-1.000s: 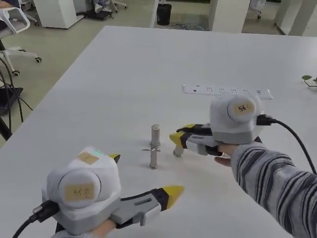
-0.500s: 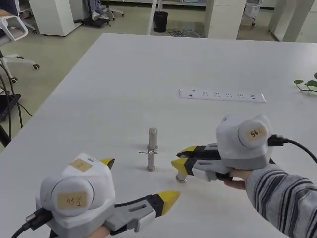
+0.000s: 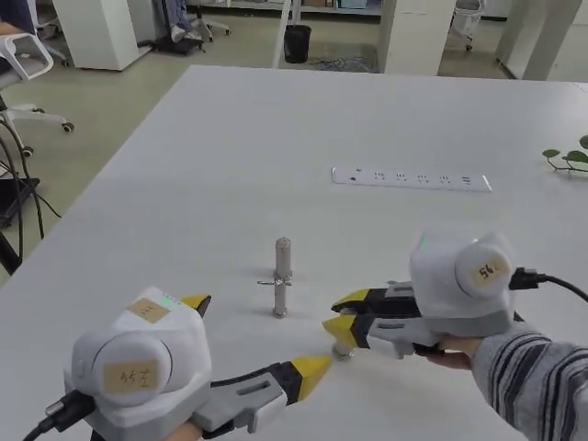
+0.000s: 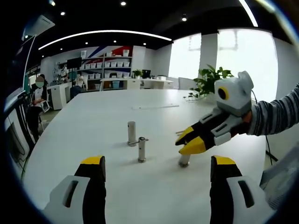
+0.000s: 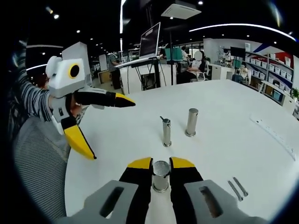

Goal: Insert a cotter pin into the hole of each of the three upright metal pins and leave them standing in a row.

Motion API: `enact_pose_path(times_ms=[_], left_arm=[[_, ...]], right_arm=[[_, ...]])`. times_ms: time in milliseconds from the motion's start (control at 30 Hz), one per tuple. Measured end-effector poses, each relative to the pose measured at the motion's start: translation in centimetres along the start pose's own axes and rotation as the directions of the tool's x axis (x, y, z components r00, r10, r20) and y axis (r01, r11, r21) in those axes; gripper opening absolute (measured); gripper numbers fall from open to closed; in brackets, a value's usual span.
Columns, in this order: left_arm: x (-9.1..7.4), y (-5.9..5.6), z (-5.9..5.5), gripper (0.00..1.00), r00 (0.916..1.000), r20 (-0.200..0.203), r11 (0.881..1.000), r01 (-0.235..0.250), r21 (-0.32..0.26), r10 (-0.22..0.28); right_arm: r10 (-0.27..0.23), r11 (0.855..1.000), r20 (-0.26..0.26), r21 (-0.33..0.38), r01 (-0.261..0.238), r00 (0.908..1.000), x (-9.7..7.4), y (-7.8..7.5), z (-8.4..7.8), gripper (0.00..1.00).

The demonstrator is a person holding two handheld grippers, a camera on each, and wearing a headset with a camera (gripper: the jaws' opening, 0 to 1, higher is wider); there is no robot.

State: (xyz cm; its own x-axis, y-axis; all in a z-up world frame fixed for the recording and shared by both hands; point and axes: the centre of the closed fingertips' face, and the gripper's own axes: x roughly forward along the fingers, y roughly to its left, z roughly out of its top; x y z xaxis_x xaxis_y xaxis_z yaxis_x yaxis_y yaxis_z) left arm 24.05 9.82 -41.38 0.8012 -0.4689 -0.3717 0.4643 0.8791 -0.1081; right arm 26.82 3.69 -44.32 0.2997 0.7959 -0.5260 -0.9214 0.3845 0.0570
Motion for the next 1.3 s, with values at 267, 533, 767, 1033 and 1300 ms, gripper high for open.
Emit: enact_pose_path(times_ms=[267, 533, 767, 1033, 1300], left_arm=[[-0.3, 0.0, 0.0, 0.92, 1.0000, 0.000, 1.000, -0.007, 0.002, 0.007], [-0.7, -0.3, -0.2, 0.92, 1.0000, -0.004, 1.000, -0.007, -0.002, 0.007], [-1.1, -0.4, -0.4, 0.92, 0.9998, -0.012, 1.000, -0.013, -0.005, 0.013], [-1.3, -0.5, -0.2, 0.92, 0.9999, -0.008, 1.000, -0.015, -0.003, 0.015], [-1.3, -0.8, -0.2, 0.92, 0.9999, -0.005, 1.000, -0.010, -0.010, 0.010]], right_arm=[[0.007, 0.999, -0.005, -0.040, -0.007, 1.0000, -0.3, 0.3, -0.4, 0.09], [0.009, 0.997, -0.027, -0.082, -0.011, 0.9996, -0.4, 0.6, -0.6, 0.09], [0.011, 0.996, -0.033, -0.093, -0.014, 0.9994, -0.4, 0.7, -0.7, 0.09], [-0.001, 0.996, -0.030, -0.086, -0.002, 0.9995, -1.5, 0.2, -0.3, 0.18], [-0.023, 0.998, -0.088, -0.061, 0.018, 0.9958, -3.4, -1.5, -1.2, 0.31]])
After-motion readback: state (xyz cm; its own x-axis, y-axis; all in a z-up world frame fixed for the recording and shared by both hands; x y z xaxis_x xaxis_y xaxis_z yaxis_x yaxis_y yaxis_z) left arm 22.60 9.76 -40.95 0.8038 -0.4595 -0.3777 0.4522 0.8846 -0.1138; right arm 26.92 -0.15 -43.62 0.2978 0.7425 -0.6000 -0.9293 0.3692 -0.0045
